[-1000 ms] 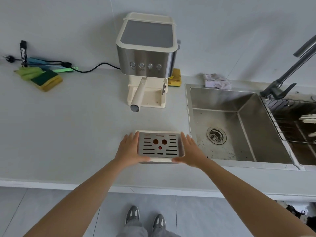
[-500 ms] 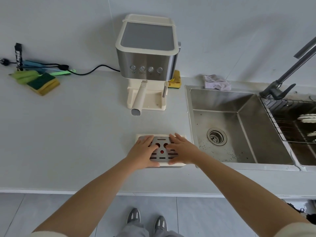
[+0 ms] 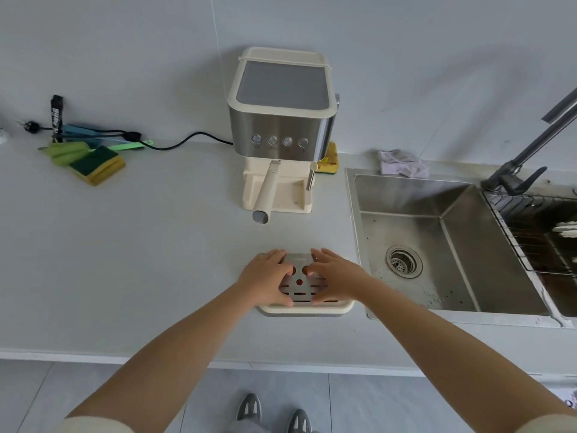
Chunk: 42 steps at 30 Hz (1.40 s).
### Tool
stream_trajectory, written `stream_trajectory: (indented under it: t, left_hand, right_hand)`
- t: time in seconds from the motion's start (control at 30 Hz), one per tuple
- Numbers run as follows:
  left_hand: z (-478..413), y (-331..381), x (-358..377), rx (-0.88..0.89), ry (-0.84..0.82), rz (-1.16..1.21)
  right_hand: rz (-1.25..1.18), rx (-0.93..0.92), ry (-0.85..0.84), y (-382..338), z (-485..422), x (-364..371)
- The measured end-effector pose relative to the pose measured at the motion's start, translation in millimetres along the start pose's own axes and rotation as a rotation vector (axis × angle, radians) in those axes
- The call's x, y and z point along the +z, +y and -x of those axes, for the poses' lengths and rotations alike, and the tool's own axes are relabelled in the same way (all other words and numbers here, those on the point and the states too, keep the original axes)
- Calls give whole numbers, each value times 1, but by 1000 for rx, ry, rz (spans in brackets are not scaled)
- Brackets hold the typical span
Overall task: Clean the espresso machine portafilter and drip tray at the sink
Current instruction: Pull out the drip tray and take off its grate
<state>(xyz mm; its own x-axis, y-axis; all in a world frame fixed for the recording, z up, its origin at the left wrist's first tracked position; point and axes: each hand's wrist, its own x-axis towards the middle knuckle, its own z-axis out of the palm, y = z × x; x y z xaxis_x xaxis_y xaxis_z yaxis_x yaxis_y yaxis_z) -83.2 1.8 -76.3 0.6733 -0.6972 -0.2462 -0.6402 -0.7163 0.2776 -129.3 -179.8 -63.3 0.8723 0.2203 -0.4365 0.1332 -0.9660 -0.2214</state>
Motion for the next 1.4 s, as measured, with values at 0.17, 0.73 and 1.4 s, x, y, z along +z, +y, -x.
stream_trajectory:
  t: [0.17, 0.73, 1.4]
  left_hand:
    - [17, -35, -21, -15, 66, -65]
    - [81, -151, -2, -184, -37, 34]
    - [70, -152, 16, -213, -38, 141]
  right_hand:
    - [-5, -64, 95, -29, -24, -11]
    - [33, -169, 54, -136, -104, 19]
    - [148, -72, -119, -136, -106, 41]
